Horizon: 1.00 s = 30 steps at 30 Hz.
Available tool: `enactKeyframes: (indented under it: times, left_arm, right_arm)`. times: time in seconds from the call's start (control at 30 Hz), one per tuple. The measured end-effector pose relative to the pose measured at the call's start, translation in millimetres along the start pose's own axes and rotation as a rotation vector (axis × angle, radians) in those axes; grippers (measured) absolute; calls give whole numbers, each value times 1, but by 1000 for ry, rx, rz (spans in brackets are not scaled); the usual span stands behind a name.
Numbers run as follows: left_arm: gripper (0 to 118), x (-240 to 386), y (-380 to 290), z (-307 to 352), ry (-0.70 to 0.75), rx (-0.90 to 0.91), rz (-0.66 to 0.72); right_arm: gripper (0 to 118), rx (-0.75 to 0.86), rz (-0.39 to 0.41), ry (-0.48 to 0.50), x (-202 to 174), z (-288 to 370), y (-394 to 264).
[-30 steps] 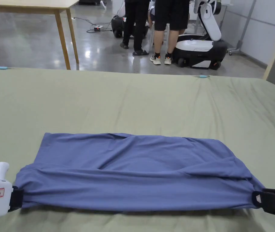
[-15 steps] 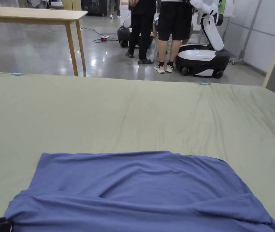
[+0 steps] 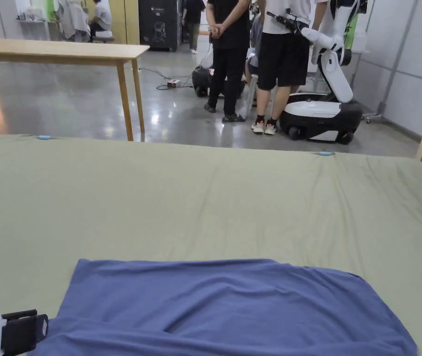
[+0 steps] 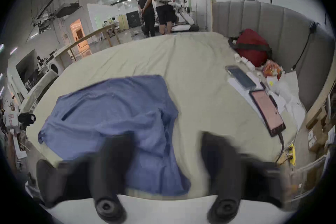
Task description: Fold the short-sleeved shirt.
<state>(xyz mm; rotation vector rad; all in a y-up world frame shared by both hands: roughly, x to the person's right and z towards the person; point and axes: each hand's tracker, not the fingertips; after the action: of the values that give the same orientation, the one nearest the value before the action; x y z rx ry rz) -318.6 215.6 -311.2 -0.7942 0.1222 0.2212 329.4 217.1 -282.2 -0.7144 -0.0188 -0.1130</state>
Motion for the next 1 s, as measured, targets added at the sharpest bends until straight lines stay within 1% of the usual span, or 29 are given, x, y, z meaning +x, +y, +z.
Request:
enactKeyframes:
  times: [0.07, 0.1, 0.13, 0.2, 0.27, 0.3, 0.33, 0.37, 0.4, 0.43, 0.47, 0.5, 0.57, 0.6, 0.63, 0.67, 0.7, 0.73, 0.77, 0.8, 0.87, 0.9, 0.97, 1.0]
  left_arm:
    - [0, 12, 22, -19, -17, 4, -36]
    - [0, 15, 35, -30, -13, -7, -55]
    - [0, 18, 46, -41, -19, -3, -70]
    - [0, 28, 67, -69, -25, -10, -94]
    - [0, 30, 86, -98, -8, -34, -95]
    - [15, 33, 92, -113, 1, -38, -102]
    - [39, 36, 98, -125, 7, -48, -104]
    - [81, 35, 103, -141, 22, -87, -105]
    - [118, 34, 106, -157, 46, -131, -101]
    - [114, 32, 110, -164, 41, -88, -93]
    - [112, 40, 104, -178, 91, -116, -138]
    - [113, 41, 102, -188, 120, -163, -154]
    - [113, 41, 99, -203, 120, -218, -160]
    - [111, 46, 102, -214, 122, -245, -162]
    - [102, 47, 101, -216, 131, -263, -167]
    - [87, 49, 98, -212, 126, -232, -166]
    - [68, 49, 97, -206, 87, -214, -154]
    - [54, 50, 95, -202, 52, -213, -131]
    - [32, 50, 95, -199, 56, -204, -121]
    - [3, 52, 94, -197, 53, -186, -130]
    - [3, 52, 95, -201, 18, -189, -134]
    - [3, 53, 95, -202, 36, -193, -136]
    - [3, 52, 96, -205, 25, -197, -130]
    - [3, 60, 90, -190, 19, -204, -115]
  right_arm:
    - [0, 14, 8, -9, -5, -16, 15]
    - [0, 12, 8, -7, -6, -22, 22]
    - [0, -10, 17, 14, -8, -32, 29]
    - [0, -3, 32, 7, -14, -48, 37]
    - [0, -28, 46, 14, -16, -64, 48]
    - [0, -32, 47, 22, -16, -71, 50]
    - [0, -35, 48, 17, -18, -76, 52]
    - [0, -47, 58, 17, -19, -82, 54]
    - [0, -61, 68, 25, -19, -89, 56]
    - [0, -68, 74, 23, -20, -94, 56]
    - [0, -74, 83, 19, -20, -99, 57]
    - [0, -81, 87, 21, -20, -104, 58]
    - [0, -88, 84, 19, -19, -111, 58]
    - [0, -89, 82, 16, -18, -114, 58]
    - [0, -90, 75, 12, -16, -115, 59]
    - [0, -94, 71, 12, -15, -115, 60]
    - [0, -94, 70, 14, -14, -116, 61]
    - [0, -94, 69, 13, -14, -117, 63]
    - [0, -99, 74, 14, -14, -119, 65]
    - [0, -101, 75, 16, -5, -125, 67]
    - [0, -97, 78, 16, -3, -129, 75]
    - [0, -99, 72, 22, -2, -134, 81]
    - [0, -104, 59, 37, -2, -144, 92]
    - [4, -111, 57, 44, -2, -153, 99]
